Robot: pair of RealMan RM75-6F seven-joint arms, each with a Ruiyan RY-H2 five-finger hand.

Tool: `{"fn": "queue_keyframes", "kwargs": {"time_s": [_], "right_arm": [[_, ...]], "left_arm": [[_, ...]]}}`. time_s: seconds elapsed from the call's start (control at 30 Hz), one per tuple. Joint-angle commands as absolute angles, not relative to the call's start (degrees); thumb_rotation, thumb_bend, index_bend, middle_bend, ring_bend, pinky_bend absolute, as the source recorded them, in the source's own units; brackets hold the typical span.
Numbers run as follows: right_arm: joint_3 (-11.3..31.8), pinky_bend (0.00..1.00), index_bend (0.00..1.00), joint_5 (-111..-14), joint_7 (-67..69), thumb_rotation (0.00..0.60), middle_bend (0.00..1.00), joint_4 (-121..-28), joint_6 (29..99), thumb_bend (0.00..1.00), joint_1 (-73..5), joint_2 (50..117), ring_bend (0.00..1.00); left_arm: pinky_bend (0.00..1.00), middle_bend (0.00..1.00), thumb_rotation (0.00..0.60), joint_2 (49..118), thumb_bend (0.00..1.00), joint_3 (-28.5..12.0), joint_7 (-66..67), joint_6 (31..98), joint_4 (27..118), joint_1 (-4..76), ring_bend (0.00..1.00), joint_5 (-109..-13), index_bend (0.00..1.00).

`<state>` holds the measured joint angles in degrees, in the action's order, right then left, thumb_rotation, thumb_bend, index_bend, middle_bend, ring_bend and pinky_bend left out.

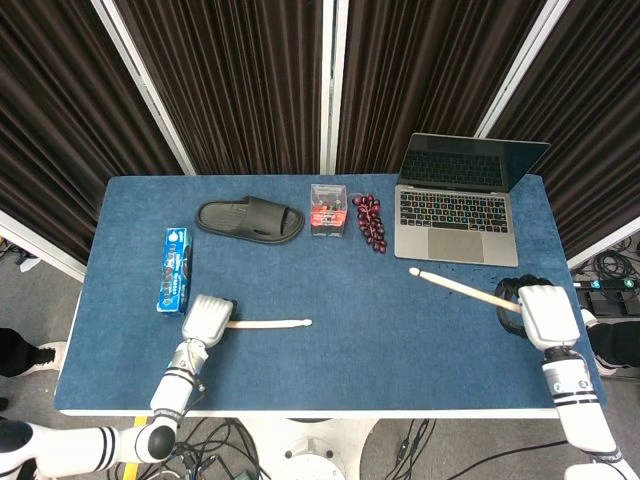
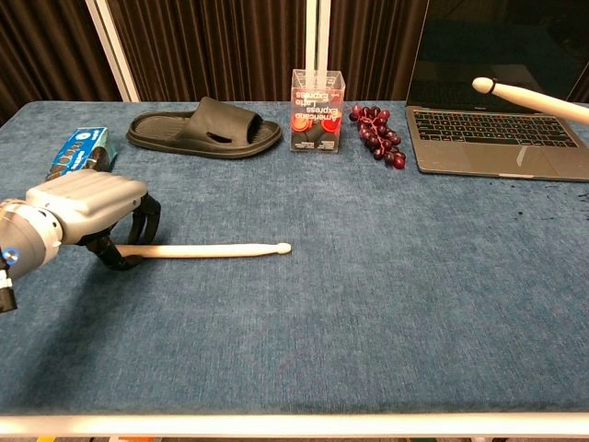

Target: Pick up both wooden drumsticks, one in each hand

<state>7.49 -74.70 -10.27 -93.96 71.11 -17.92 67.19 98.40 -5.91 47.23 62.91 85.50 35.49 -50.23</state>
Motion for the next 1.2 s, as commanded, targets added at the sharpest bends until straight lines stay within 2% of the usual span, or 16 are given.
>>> {"fn": "queue_keyframes", "kwargs": {"time_s": [0.03,0.2,0.37,0.6,0.87,1.03,1.2], "right_arm": [[7.5,0.4,0.57,-74.7,-10.2,0.6,0.56,-93.9,71.1,0.75,-17.9,67.2,0.35],[7.3,0.39,0.57,-74.6,-10.1,0.6,0.56,-93.8,71.1,0.75,-17.8,67.4,0.35],[7.1,0.39,0.57,-74.4,-9.7,0.6,0.56,-93.6,70.9,0.75,-17.6,67.6,0.35],[6.4,0.39,0.57,-74.5,-7.0,0.6,0.56,-92.5,70.4,0.75,-17.0,68.3,0.35],[3.6,0.39,0.57,-82.5,4.7,0.6,0.56,-89.4,68.8,0.75,-17.6,68.8,0.34],[2.8,0.39,0.57,-88.2,11.1,0.6,0.56,-88.2,68.7,0.76,-19.6,71.9,0.34],[3.4,0.39,0.57,-90.9,14.5,0.6,0.56,-88.5,66.1,0.76,-23.4,75.8,0.34]], "left_arm": [[0.86,0.51,0.6,98.3,0.32,-5.7,47.3,62.8,85.5,35.7,0.76,-50.0,0.5],[0.86,0.51,0.6,98.5,0.32,-5.4,46.9,62.7,85.2,35.9,0.76,-49.9,0.5],[0.86,0.56,0.6,98.3,0.37,-5.2,44.4,62.5,84.9,35.7,0.76,-51.0,0.55],[0.86,0.62,0.6,96.4,0.43,-5.4,34.9,61.0,84.5,34.7,0.77,-55.9,0.61],[0.87,0.63,0.6,90.5,0.46,-7.5,6.5,56.5,85.7,32.3,0.77,-67.4,0.62],[0.87,0.63,0.6,87.7,0.47,-9.7,-15.4,56.3,85.1,32.4,0.77,-76.5,0.62],[0.87,0.63,0.6,86.9,0.48,-10.3,-29.6,57.4,82.3,34.6,0.76,-84.3,0.62]]}}
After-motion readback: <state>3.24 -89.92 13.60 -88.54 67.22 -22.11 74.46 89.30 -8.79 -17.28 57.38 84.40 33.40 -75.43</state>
